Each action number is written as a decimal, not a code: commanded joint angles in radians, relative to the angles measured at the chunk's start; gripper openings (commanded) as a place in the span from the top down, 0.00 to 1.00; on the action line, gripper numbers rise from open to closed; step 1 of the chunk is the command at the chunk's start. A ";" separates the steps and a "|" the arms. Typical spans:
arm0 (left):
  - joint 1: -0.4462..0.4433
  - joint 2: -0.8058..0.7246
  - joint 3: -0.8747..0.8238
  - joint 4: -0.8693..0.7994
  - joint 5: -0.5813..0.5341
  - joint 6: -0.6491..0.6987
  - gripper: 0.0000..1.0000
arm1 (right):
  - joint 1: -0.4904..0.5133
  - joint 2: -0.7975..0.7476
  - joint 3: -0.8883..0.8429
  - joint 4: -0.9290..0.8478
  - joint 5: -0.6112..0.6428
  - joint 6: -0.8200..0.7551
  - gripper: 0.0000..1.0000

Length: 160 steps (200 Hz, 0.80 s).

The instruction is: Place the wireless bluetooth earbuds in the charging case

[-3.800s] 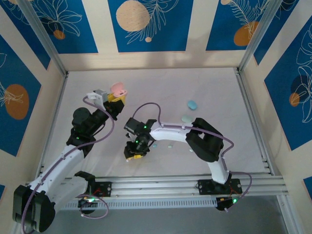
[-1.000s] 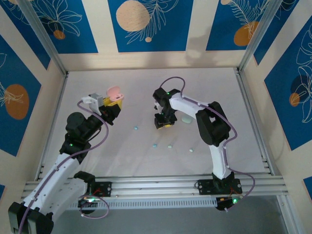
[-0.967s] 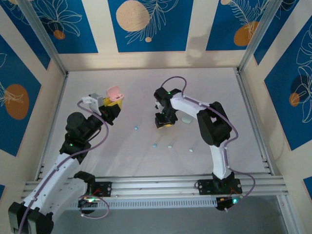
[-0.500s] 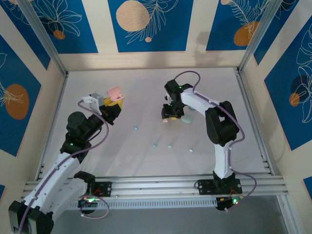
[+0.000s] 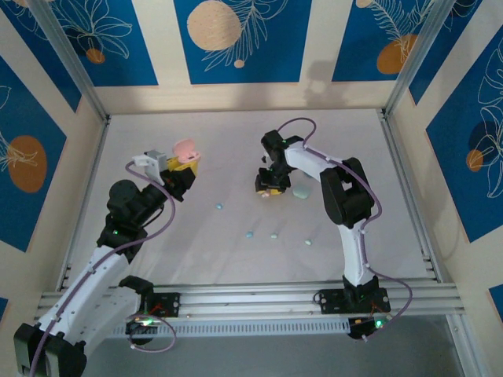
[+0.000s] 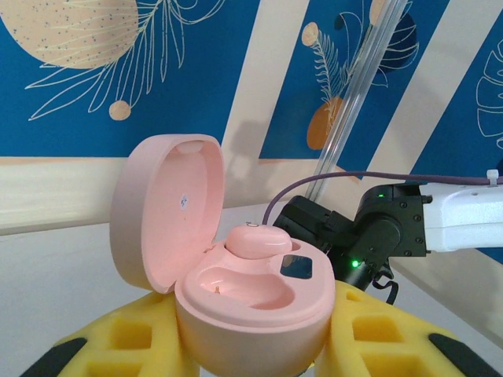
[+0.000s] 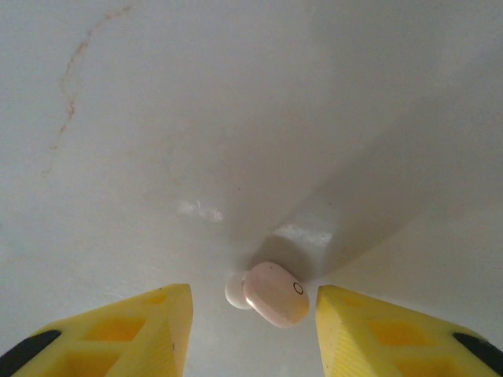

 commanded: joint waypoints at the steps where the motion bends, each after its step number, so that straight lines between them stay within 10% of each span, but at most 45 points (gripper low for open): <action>1: 0.012 0.006 0.017 0.027 0.022 -0.019 0.75 | -0.008 0.008 0.005 0.004 -0.037 0.046 0.54; 160: 0.012 0.006 0.019 0.041 0.034 -0.025 0.75 | 0.111 0.147 0.233 -0.157 -0.068 -0.190 0.59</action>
